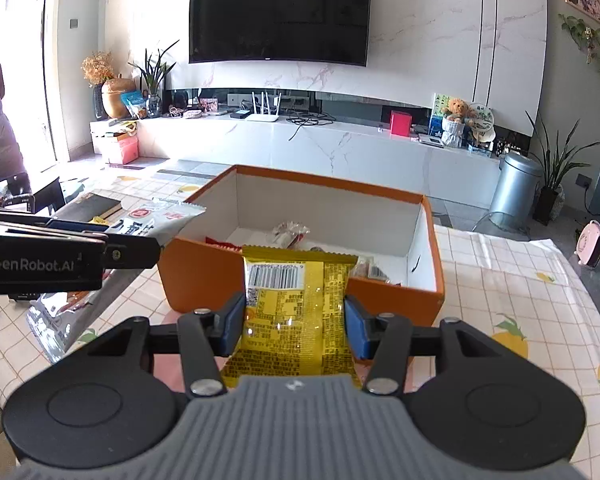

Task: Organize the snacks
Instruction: 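Carry both packets into the orange box and open both tools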

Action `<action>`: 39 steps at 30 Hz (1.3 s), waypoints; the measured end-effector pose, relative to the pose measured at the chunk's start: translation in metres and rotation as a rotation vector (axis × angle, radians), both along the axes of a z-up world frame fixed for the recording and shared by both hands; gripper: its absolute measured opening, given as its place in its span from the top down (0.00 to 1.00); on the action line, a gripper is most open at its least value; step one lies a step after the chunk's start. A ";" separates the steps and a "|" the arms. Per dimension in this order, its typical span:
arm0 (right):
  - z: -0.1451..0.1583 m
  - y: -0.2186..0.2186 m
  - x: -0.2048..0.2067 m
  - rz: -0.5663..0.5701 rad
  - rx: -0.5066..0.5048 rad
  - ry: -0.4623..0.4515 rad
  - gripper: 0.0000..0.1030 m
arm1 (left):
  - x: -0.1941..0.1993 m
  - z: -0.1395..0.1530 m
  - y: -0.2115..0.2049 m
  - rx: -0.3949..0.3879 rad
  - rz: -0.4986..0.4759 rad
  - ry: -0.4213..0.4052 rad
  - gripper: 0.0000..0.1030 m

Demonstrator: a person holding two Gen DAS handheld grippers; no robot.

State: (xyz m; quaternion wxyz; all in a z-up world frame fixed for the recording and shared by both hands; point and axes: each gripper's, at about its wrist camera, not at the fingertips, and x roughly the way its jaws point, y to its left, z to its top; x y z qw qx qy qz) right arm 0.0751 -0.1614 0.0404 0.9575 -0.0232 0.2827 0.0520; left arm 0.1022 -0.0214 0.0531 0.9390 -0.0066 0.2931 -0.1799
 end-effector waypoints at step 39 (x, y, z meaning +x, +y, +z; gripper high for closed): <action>-0.067 -0.019 0.233 0.083 -0.273 0.345 0.52 | 0.192 -0.089 -0.052 0.197 -0.104 0.344 0.47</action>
